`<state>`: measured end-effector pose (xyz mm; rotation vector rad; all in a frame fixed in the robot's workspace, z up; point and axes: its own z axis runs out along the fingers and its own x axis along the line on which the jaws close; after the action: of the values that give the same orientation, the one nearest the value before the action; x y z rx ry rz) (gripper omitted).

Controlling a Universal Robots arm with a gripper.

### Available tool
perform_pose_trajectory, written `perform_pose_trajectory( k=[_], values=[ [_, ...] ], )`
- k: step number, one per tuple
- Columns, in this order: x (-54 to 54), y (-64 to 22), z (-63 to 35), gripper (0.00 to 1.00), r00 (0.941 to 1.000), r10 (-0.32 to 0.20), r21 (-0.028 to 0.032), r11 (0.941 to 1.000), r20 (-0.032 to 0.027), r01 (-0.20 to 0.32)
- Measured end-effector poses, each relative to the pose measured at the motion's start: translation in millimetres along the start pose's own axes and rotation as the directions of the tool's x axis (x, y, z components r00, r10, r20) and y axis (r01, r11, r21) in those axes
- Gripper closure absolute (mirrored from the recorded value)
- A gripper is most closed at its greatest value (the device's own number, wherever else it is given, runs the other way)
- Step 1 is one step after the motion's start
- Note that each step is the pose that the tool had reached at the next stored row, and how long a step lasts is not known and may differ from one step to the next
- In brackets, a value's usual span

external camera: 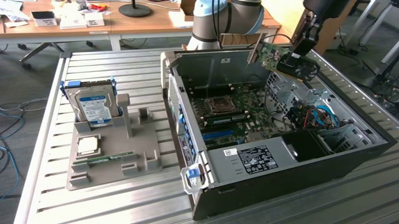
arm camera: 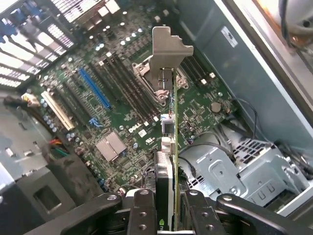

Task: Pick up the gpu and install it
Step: 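Insert the gpu into the slot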

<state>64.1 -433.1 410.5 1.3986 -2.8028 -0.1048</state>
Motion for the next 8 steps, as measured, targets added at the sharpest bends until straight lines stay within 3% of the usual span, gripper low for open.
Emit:
perform_pose_trajectory(
  k=[4, 8],
  values=[
    [0.0, 0.0, 0.1, 0.73, 0.9983, -0.058, -0.0015, 0.9983, -0.0036, 0.058],
    [0.0, 0.0, 0.1, 0.73, 0.993, -0.118, -0.0032, 0.993, -0.0073, 0.118]
  ],
)
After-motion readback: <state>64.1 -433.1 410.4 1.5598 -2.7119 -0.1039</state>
